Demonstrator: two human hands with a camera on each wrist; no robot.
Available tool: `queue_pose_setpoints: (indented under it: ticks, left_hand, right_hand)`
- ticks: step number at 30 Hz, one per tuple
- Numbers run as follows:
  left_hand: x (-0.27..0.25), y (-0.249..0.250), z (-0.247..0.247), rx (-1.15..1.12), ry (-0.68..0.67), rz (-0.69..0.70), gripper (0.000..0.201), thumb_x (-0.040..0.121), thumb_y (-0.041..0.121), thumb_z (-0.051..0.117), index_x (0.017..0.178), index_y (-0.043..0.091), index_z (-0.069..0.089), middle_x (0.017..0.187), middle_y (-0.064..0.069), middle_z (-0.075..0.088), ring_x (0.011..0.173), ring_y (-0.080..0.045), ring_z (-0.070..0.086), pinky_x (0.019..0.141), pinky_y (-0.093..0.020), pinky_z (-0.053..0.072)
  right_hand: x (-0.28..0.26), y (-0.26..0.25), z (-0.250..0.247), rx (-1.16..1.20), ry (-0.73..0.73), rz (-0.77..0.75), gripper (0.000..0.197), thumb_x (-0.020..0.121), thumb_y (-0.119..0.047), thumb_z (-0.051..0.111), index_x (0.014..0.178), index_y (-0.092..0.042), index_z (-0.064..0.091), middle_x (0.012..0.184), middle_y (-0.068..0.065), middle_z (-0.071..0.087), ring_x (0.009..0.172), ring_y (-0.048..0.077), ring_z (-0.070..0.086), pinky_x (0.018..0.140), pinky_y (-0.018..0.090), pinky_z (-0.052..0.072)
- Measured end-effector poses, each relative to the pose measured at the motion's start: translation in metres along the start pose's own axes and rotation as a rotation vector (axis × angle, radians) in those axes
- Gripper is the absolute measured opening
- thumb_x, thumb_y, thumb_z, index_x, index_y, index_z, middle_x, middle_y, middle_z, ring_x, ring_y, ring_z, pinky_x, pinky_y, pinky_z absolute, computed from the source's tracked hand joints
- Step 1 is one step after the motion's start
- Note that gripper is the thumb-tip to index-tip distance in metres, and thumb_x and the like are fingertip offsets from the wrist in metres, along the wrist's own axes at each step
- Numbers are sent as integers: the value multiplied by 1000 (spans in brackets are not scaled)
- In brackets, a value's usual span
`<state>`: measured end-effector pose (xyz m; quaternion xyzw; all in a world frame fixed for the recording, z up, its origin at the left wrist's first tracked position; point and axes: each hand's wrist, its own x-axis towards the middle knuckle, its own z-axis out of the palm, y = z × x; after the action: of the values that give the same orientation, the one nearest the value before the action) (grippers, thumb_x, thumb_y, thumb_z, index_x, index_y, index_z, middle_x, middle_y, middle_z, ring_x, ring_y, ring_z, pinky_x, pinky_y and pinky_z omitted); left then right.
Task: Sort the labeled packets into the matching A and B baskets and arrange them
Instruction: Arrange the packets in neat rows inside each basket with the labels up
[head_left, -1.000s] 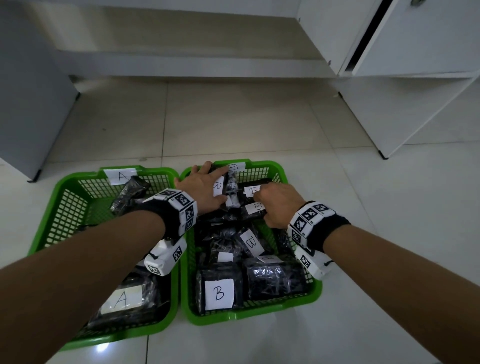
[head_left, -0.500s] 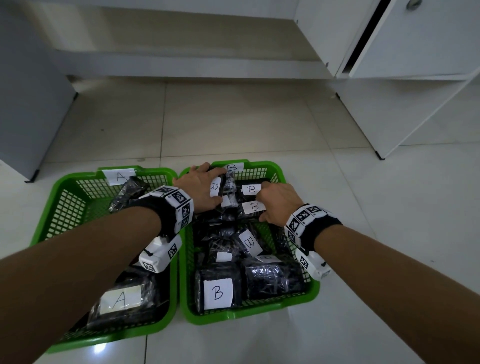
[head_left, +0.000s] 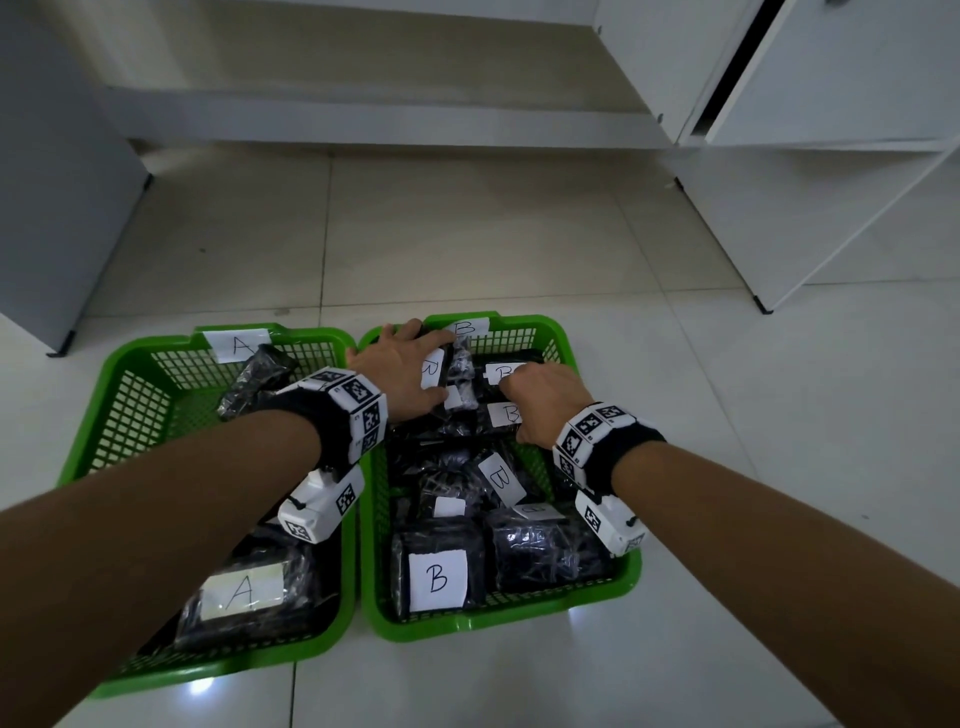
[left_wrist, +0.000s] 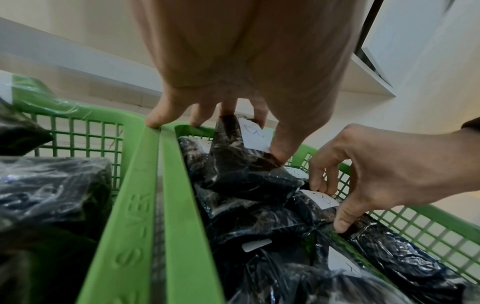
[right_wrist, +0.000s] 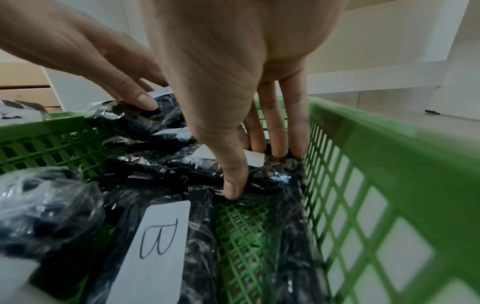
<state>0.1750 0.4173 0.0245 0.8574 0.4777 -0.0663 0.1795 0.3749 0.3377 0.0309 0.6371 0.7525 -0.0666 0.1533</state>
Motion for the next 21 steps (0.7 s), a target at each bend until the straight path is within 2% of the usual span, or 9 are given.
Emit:
queue_pose_setpoints:
  ticks: [4, 6, 8, 11, 13, 15, 17, 19, 21]
  left_hand:
    - [-3, -4, 0, -10, -10, 9, 79, 89, 61, 53, 152, 48, 7, 166, -1, 4, 149, -36, 17, 109, -66, 31]
    - [-6, -6, -2, -59, 5, 32, 80, 91, 58, 55, 154, 45, 8, 166, -7, 3, 148, -37, 21, 112, -60, 32]
    - [-10, -8, -3, -122, 44, 49, 81, 90, 52, 60, 155, 41, 12, 165, -12, 7, 144, -39, 31, 112, -51, 36]
    - [-14, -7, -3, -170, 86, 39, 82, 88, 49, 65, 154, 39, 18, 165, -11, 7, 144, -37, 33, 112, -48, 38]
    - [-15, -6, -3, -177, 102, 23, 81, 88, 50, 65, 154, 38, 20, 166, -9, 4, 144, -35, 32, 113, -48, 37]
    - [-16, -4, -5, -198, 112, 15, 80, 88, 52, 64, 154, 36, 21, 166, -7, 5, 145, -33, 32, 115, -45, 35]
    - [-17, -3, -8, -205, 142, 11, 78, 89, 54, 61, 154, 31, 24, 166, -6, 9, 146, -31, 30, 116, -42, 32]
    - [-21, 1, -12, -158, 249, 61, 65, 92, 51, 57, 147, 24, 37, 160, -6, 27, 140, -31, 39, 112, -44, 39]
    - [-29, 9, -14, -138, 410, 214, 39, 92, 40, 53, 123, 16, 55, 132, -7, 53, 117, -29, 56, 94, -41, 50]
  right_hand:
    - [-3, -1, -2, 11, -14, 7, 31, 73, -18, 79, 98, -10, 63, 101, 10, 63, 92, 29, 66, 66, 31, 43]
    - [-4, -2, -3, 43, 19, -19, 39, 70, -22, 83, 101, -9, 63, 101, 8, 61, 91, 27, 64, 65, 32, 45]
    - [-5, -5, 0, 81, 64, -64, 42, 73, -28, 84, 107, -9, 66, 103, 7, 64, 92, 28, 63, 69, 33, 50]
    - [-6, -9, 1, 119, 70, -87, 42, 78, -35, 83, 109, -11, 67, 106, 7, 68, 95, 29, 65, 73, 32, 47]
    - [-4, -5, -5, 174, 64, -60, 43, 75, -37, 87, 105, -12, 70, 100, 5, 69, 92, 26, 65, 71, 30, 47]
    - [-5, 2, -13, 306, 81, 25, 32, 73, -32, 89, 95, -13, 74, 91, 0, 70, 86, 19, 66, 73, 30, 52]
    - [-9, 10, -17, 444, 74, 135, 16, 75, -22, 88, 81, -14, 76, 80, -1, 73, 76, 16, 70, 76, 32, 60]
    - [-18, 14, -14, 559, -69, 212, 13, 78, -16, 87, 78, -8, 77, 71, 7, 74, 66, 23, 74, 69, 39, 64]
    - [-28, 11, -8, 583, -265, 198, 18, 81, -17, 85, 84, -1, 77, 72, 15, 75, 67, 28, 75, 66, 44, 64]
